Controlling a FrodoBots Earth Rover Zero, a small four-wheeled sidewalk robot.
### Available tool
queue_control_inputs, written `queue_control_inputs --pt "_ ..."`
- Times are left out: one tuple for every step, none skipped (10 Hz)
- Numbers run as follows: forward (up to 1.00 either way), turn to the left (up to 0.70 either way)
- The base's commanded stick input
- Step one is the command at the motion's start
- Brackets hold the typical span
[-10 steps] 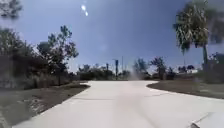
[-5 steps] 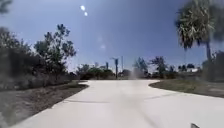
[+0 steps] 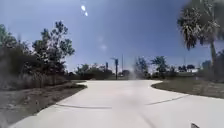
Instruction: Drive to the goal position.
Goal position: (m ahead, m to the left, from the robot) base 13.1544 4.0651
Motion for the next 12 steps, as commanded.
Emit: queue_control_inputs --pt "0.70 0.00" --pt "0.70 0.00" --pt "0.70 0.00" --pt "0.70 0.00" --pt "0.70 0.00" --pt "0.70 0.00" --pt "0.70 0.00" --pt "0.70 0.00" --pt "0.70 0.00" --pt "0.70 0.00" --pt "0.70 0.00" --pt "0.70 0.00"
